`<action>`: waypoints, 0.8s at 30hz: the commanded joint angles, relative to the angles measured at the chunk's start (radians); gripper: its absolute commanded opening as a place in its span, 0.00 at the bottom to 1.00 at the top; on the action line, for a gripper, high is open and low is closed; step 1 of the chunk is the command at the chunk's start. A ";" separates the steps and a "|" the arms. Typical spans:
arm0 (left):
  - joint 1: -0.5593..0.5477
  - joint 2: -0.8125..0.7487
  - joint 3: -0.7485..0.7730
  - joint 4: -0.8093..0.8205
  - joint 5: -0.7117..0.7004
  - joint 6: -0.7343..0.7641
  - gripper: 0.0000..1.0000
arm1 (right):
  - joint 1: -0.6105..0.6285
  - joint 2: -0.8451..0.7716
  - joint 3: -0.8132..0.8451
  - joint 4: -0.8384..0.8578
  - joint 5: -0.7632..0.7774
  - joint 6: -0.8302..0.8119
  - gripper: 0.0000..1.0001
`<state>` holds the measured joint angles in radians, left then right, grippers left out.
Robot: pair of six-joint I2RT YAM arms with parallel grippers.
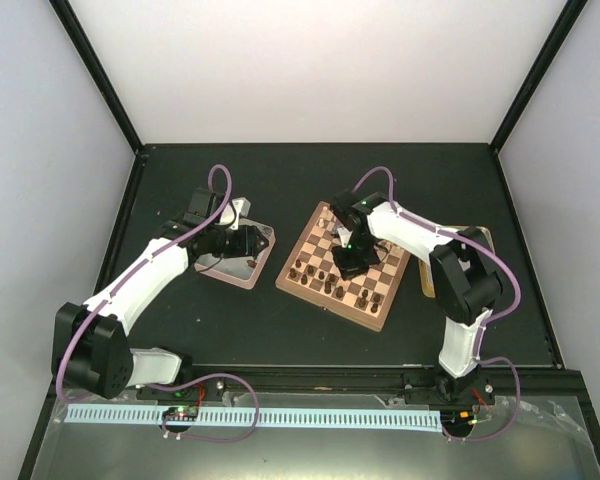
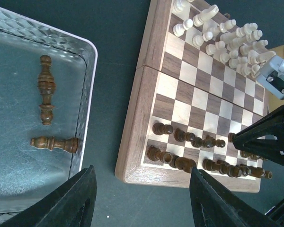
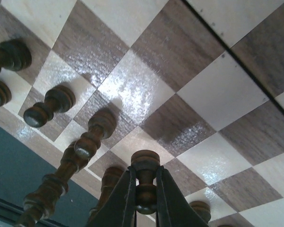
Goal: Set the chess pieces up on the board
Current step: Place the chess piece on the chessboard.
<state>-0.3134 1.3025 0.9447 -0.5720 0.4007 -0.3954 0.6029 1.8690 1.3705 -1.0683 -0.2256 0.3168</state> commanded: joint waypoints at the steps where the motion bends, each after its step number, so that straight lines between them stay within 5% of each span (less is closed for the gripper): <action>1: 0.008 0.004 0.001 0.009 0.031 0.018 0.56 | 0.016 0.021 0.013 -0.049 -0.040 -0.039 0.08; 15: 0.010 0.017 -0.006 0.012 0.042 0.024 0.55 | 0.024 0.063 0.001 -0.037 -0.034 -0.049 0.12; 24: 0.011 0.022 -0.007 0.013 0.040 0.023 0.55 | 0.024 0.030 0.005 -0.023 -0.002 -0.025 0.32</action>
<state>-0.3126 1.3113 0.9382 -0.5701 0.4278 -0.3923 0.6224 1.9186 1.3701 -1.0988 -0.2485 0.2787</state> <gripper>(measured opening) 0.552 0.307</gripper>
